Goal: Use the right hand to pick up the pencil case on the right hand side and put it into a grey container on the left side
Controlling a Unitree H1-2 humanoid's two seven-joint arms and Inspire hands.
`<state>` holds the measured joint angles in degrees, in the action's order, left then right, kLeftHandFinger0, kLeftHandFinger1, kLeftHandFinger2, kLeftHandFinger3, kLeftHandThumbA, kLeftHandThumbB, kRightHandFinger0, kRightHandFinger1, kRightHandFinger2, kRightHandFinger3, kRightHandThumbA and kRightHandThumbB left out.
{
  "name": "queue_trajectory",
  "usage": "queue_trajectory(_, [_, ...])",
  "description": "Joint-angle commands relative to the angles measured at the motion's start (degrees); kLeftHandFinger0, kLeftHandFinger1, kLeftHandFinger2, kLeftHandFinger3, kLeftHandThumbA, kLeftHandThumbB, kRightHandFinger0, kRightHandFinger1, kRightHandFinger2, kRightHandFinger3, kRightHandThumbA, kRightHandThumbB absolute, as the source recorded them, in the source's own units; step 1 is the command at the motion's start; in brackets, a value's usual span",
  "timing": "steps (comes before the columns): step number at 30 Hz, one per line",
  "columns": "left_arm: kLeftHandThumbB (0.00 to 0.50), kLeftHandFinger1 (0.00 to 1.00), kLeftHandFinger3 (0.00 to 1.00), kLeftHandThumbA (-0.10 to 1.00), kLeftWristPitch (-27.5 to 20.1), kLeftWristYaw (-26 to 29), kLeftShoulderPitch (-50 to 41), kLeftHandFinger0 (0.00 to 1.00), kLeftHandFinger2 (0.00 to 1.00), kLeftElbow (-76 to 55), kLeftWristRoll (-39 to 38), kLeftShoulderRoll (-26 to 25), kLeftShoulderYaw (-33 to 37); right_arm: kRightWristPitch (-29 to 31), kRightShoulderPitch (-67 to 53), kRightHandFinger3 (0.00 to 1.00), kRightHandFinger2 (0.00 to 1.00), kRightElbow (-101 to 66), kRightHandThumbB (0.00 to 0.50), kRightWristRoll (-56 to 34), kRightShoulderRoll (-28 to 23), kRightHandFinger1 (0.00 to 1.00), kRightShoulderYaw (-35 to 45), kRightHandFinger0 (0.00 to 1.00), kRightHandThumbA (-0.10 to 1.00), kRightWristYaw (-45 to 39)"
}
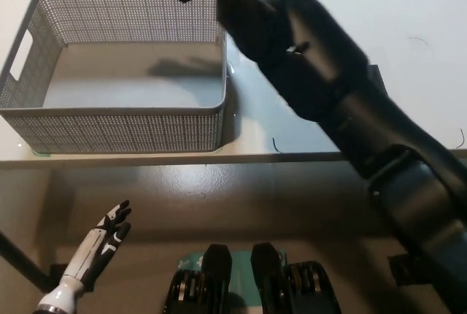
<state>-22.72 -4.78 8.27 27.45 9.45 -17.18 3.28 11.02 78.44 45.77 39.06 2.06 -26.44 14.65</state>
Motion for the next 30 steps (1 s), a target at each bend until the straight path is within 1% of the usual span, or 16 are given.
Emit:
queue_trajectory(1, [0.500,1.00,1.00,1.00,-2.66,-0.69,0.85,1.00,1.00,-0.63,0.89,-1.40,0.76,2.82,6.62,0.66,0.76,5.48,0.256,0.53,2.28,0.29,0.89,0.00,-0.10,6.06])
queue_trajectory(2, [0.500,1.00,1.00,1.00,-2.61,-0.83,1.04,1.00,1.00,-0.54,0.69,-1.24,0.90,3.48,7.72,0.74,0.78,9.52,0.246,0.06,3.32,0.28,0.98,0.00,-0.10,7.17])
queue_trajectory(5, [0.500,1.00,1.00,1.00,-1.87,-1.09,1.15,1.00,1.00,-1.19,0.59,-1.13,1.29,4.96,9.17,0.59,0.65,16.00,0.227,-0.99,4.54,0.19,1.29,0.00,-0.10,8.51])
queue_trajectory(6, [0.500,1.00,1.00,1.00,-1.84,-1.05,1.35,1.00,1.00,-1.18,0.69,-1.10,1.40,5.87,9.69,0.44,0.53,18.67,0.231,-0.94,4.91,0.12,1.08,0.00,-0.10,9.84])
queue_trajectory(7, [0.500,1.00,1.00,1.00,-1.54,-1.01,1.56,1.00,1.00,-1.16,0.90,-1.19,1.51,6.21,10.22,0.40,0.48,21.29,0.256,-1.15,5.29,0.14,0.91,0.01,-0.10,9.88])
queue_trajectory(10, [0.500,1.00,1.00,1.00,-0.76,-1.28,1.66,1.00,1.00,-1.37,0.84,-1.35,1.73,7.19,10.63,0.14,0.08,26.10,0.283,-1.52,6.10,0.00,0.74,0.00,-0.10,11.18])
queue_trajectory(12, [0.500,1.00,1.00,1.00,-0.86,-1.13,1.83,1.00,1.00,-1.29,1.06,-1.34,1.85,7.23,10.64,0.08,0.07,28.02,0.272,-1.37,6.30,0.00,0.42,0.00,-0.10,11.81])
queue_trajectory(13, [0.500,1.00,1.00,1.00,-0.64,-1.23,1.85,1.00,1.00,-1.46,0.97,-1.32,1.87,6.87,10.66,0.28,0.24,28.89,0.274,-1.34,6.42,0.10,0.29,0.02,-0.10,11.70])
queue_trajectory(14, [0.500,1.00,1.00,1.00,0.05,-1.34,1.77,1.00,1.00,-2.22,0.91,-1.23,1.94,6.13,10.59,0.34,0.21,30.59,0.277,-0.98,6.65,0.08,-0.23,0.00,-0.10,11.80])
queue_trajectory(16, [0.500,1.00,1.00,1.00,0.46,-1.73,1.86,1.00,1.00,-2.38,0.56,-1.20,1.96,5.58,10.06,0.17,0.06,31.98,0.257,-1.37,6.86,0.00,-0.14,0.00,-0.10,11.40])
queue_trajectory(19, [0.500,1.00,1.00,1.00,0.11,-1.72,1.98,1.00,1.00,-2.56,0.76,-1.22,2.06,5.06,9.13,0.05,0.01,33.55,0.215,-1.80,6.99,0.00,-0.11,0.00,-0.10,10.29])
queue_trajectory(20, [0.500,1.00,1.00,1.00,0.16,-1.82,2.01,1.00,1.00,-2.75,0.86,-1.28,2.11,4.82,8.72,0.07,0.09,34.04,0.202,-2.08,7.04,0.00,0.02,0.00,-0.10,9.59])
queue_trajectory(21, [0.500,1.00,1.00,1.00,0.18,-1.89,2.12,1.00,1.00,-2.78,0.94,-1.35,2.13,4.76,8.65,0.20,0.34,34.20,0.169,-2.17,7.00,0.05,0.02,0.00,-0.10,9.46])
queue_trajectory(23, [0.500,1.00,1.00,1.00,0.05,-1.91,2.32,1.00,1.00,-3.10,1.26,-1.32,2.26,4.44,8.15,0.70,0.74,34.58,0.150,-2.16,6.79,0.15,-0.22,0.00,-0.10,8.62])
queue_trajectory(25, [0.500,1.00,1.00,1.00,0.59,-2.04,2.48,1.00,1.00,-3.36,1.39,-1.35,2.31,4.59,7.80,0.90,0.78,34.71,0.150,-2.14,6.55,0.25,-0.38,0.00,-0.10,8.29])
queue_trajectory(30, [0.500,1.00,1.00,1.00,0.76,-2.57,2.96,1.00,1.00,-3.45,1.28,-1.37,2.47,5.08,7.31,0.85,0.74,34.85,0.156,-2.19,6.25,0.25,-0.59,0.00,-0.10,8.21])
